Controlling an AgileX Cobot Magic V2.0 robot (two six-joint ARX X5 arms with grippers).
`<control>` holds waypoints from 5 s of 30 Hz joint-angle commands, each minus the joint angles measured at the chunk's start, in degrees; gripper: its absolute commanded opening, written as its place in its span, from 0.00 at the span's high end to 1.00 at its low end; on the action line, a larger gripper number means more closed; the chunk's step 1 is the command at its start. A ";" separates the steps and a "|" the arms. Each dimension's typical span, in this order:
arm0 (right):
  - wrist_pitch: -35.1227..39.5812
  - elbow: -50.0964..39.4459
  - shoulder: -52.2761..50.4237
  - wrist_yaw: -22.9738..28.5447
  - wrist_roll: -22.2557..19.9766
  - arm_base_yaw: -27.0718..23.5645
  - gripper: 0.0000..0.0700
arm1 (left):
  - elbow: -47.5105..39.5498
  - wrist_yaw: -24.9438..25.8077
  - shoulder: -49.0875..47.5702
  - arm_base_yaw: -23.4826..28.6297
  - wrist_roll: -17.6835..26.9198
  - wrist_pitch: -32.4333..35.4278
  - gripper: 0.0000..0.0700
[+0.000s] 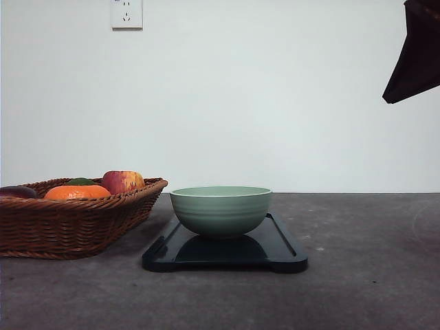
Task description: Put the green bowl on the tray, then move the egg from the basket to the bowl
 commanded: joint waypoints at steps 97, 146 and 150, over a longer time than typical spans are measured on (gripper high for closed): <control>19.89 -38.16 -47.18 1.51 -3.41 -21.94 0.99 | -1.09 -0.16 -0.14 0.09 0.56 -0.26 1.00; 19.89 -38.16 -47.18 1.51 -3.41 -21.94 0.99 | -1.09 -0.16 -0.14 0.09 0.56 -0.26 1.00; 19.89 -38.16 -47.18 1.51 -3.41 -21.94 0.99 | -1.09 -0.16 -0.14 0.09 0.56 -0.26 1.00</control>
